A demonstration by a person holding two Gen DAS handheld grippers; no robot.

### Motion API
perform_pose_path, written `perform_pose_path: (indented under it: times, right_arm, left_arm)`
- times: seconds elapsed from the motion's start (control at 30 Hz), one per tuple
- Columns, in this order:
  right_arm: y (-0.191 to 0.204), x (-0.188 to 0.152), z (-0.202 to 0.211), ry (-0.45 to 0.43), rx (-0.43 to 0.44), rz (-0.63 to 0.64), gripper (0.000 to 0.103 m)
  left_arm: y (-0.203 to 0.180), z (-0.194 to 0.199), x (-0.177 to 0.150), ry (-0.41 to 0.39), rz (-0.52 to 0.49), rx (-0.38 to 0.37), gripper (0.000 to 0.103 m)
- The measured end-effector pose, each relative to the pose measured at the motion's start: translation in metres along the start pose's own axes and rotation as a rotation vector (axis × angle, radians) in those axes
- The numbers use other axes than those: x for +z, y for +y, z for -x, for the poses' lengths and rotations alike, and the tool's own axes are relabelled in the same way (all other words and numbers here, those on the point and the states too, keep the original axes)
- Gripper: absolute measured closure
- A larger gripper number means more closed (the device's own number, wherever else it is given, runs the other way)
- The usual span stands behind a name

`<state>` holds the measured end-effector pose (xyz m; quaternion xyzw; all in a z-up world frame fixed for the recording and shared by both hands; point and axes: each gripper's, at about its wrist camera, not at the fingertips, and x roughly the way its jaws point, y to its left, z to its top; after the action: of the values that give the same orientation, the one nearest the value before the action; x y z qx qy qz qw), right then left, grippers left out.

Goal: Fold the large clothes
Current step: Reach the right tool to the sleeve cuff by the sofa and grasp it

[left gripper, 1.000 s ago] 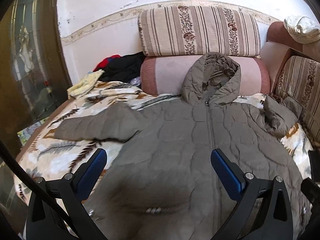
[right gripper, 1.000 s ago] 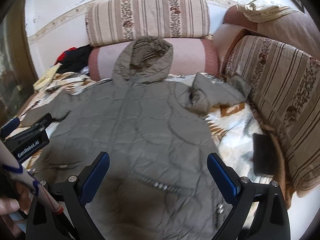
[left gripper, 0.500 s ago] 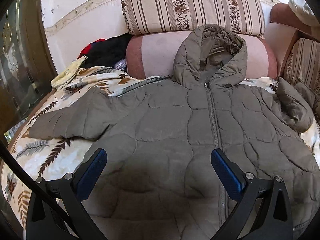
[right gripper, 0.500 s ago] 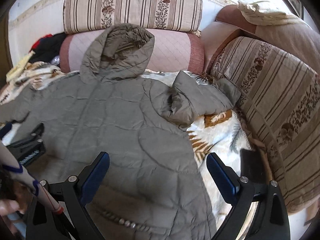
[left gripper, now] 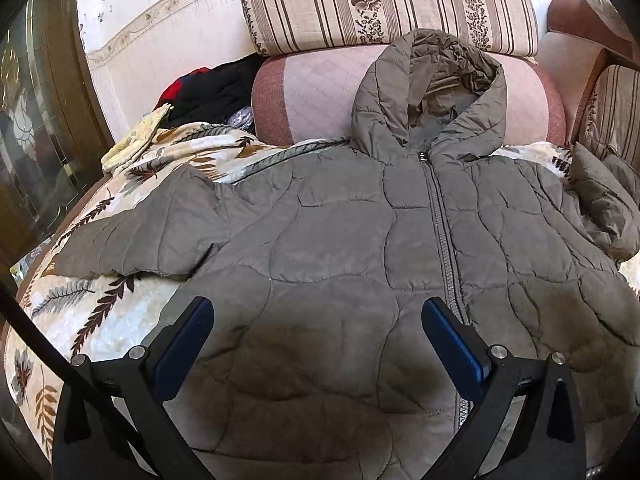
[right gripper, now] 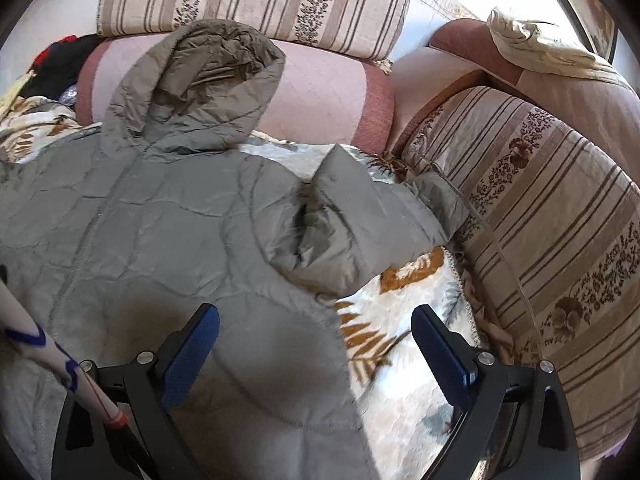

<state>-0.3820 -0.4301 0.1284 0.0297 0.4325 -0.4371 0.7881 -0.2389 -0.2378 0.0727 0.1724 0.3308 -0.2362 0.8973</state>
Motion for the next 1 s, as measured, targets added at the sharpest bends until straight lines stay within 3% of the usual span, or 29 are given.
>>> perform_pose_path:
  times: [0.53,0.7,0.77,0.87,1.0]
  right_arm:
    - [-0.061,0.028,-0.073,0.089,-0.040,-0.103,0.009]
    - [-0.089,0.036,-0.093,0.122,0.052,-0.178,0.017]
    - [-0.093,0.039,-0.092,0.116,0.047,-0.177,0.021]
    - [-0.101,0.045,-0.091,0.089,0.078,-0.184,0.022]
    - [-0.139,0.057,-0.115,0.108,0.114,-0.286,0.022]
  left_arm:
    - [0.002,-0.018,-0.002,0.025,-0.008,0.029,0.000]
    - [0.000,-0.020,-0.003,0.025,-0.017,0.024,0.000]
    - [-0.001,-0.019,-0.003,0.023,-0.024,0.027,0.000]
    - [-0.002,-0.021,-0.004,0.029,-0.023,0.025,0.000]
    - [0.001,-0.023,-0.004,0.038,-0.011,0.016,0.000]
